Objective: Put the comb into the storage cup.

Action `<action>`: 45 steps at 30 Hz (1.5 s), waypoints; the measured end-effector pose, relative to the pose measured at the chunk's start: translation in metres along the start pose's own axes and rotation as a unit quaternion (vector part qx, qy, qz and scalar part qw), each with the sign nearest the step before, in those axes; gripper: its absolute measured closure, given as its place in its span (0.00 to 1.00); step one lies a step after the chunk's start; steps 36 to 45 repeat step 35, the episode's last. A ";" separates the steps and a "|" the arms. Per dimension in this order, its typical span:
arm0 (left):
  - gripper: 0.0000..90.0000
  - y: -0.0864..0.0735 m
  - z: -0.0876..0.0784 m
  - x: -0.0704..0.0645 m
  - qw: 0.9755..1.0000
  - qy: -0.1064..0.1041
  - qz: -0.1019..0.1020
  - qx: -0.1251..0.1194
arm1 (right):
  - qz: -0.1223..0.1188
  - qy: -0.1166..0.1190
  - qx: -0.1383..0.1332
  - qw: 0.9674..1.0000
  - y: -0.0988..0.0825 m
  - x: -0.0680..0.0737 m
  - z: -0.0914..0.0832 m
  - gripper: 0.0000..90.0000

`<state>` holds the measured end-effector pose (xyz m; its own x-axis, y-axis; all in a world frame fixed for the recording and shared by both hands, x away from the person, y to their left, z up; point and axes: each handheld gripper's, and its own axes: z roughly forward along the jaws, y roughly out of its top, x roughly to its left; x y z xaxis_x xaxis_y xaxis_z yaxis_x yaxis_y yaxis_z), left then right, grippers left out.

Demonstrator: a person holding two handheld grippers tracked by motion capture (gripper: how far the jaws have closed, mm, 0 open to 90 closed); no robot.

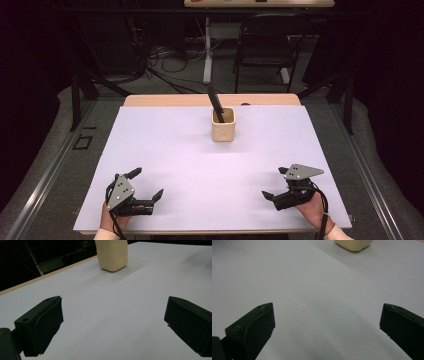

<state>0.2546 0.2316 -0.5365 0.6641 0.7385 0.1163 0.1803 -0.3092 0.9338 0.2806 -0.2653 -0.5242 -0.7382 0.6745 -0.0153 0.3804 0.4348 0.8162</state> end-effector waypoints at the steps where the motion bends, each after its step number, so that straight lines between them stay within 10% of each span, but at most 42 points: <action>1: 0.02 0.000 0.000 0.000 1.000 0.000 0.000 0.000 | -0.003 -0.002 0.000 1.000 0.000 0.001 0.000 0.00; 45: 0.02 0.000 0.001 0.001 1.000 -0.003 0.001 0.002 | -0.021 -0.018 -0.034 0.999 -0.012 0.021 -0.022 0.00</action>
